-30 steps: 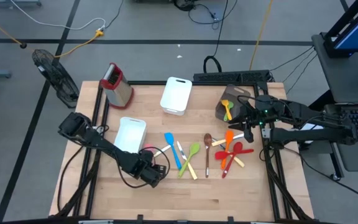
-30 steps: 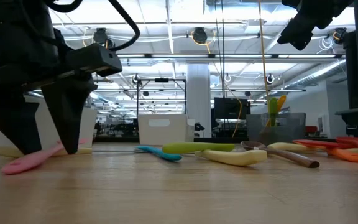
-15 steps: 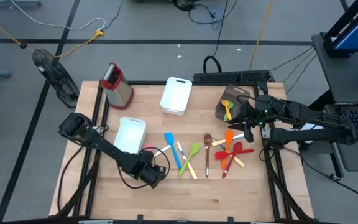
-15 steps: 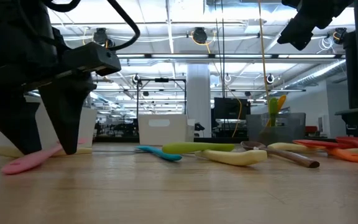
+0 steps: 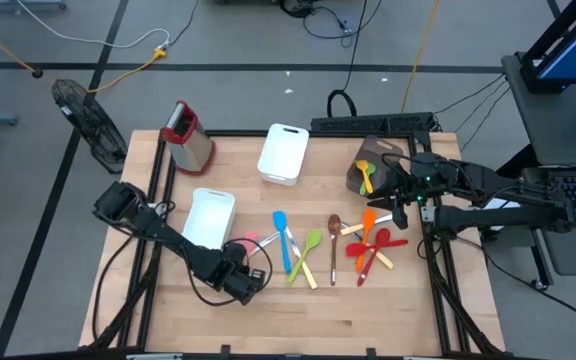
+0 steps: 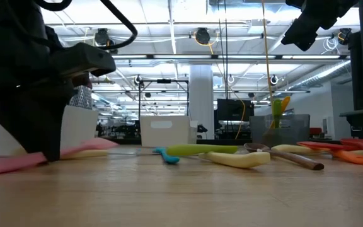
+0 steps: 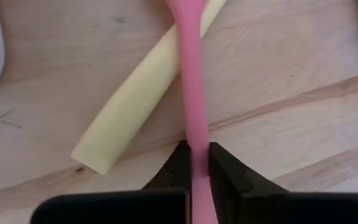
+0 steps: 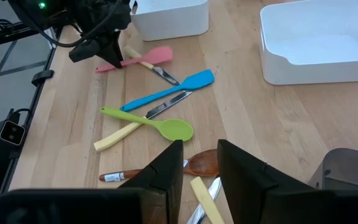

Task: Pick & Place Kitchen Items
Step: Put the pink spatula into the black bin

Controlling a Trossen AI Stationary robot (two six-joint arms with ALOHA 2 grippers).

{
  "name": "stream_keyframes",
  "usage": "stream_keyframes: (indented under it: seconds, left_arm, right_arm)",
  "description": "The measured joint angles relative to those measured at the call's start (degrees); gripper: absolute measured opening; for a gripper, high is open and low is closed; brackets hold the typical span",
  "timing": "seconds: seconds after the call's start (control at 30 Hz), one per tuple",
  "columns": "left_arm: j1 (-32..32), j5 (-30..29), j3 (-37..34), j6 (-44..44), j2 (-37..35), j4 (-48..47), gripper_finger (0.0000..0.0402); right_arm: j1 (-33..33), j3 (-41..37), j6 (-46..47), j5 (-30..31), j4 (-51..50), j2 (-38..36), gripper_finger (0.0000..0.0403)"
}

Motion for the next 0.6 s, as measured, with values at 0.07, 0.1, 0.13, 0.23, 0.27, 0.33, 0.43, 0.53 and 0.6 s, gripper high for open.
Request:
stream_keyframes:
  seconds: [0.07,0.1,0.13,0.23,0.27,0.33,0.43,0.53,0.6]
  left_arm:
    - [-0.3,-0.8,0.6,0.6,0.2,-0.3,0.0017]
    - [-0.4,-1.0,1.1,1.2,0.2,-0.4,0.0021]
    - [-0.4,-1.0,1.5,1.8,0.3,-0.7,0.0026]
    - [-0.6,-1.3,3.0,3.5,0.4,-1.8,0.0028]
    - [-0.6,-1.6,3.7,3.9,0.5,-2.4,0.0024]
    - [-0.6,-2.1,5.1,4.7,0.7,-3.9,0.0014]
    - [-0.7,-3.4,7.1,6.2,0.6,-6.2,0.0005]
    - [-0.5,-4.2,8.3,7.8,0.6,-6.6,0.0007]
    - [-0.5,-4.7,9.1,8.9,0.6,-6.9,0.0006]
  right_arm:
    - [0.0,0.0,0.0,0.0,0.0,0.0,0.0091]
    - [0.0,0.0,0.0,0.0,0.0,0.0,0.0091]
    - [0.0,0.0,0.1,0.0,0.0,0.0,0.0091]
    - [0.0,0.0,0.1,0.0,0.0,0.0,0.0091]
    - [0.0,0.0,0.1,0.0,0.0,0.0,0.0091]
    - [0.0,0.0,0.1,0.0,0.0,0.0,0.0091]
    - [0.0,0.0,0.2,0.0,0.0,0.0,0.0091]
    - [0.0,0.0,0.2,0.0,0.0,0.0,0.0091]
    - [0.0,0.0,0.2,0.0,0.0,0.0,0.0091]
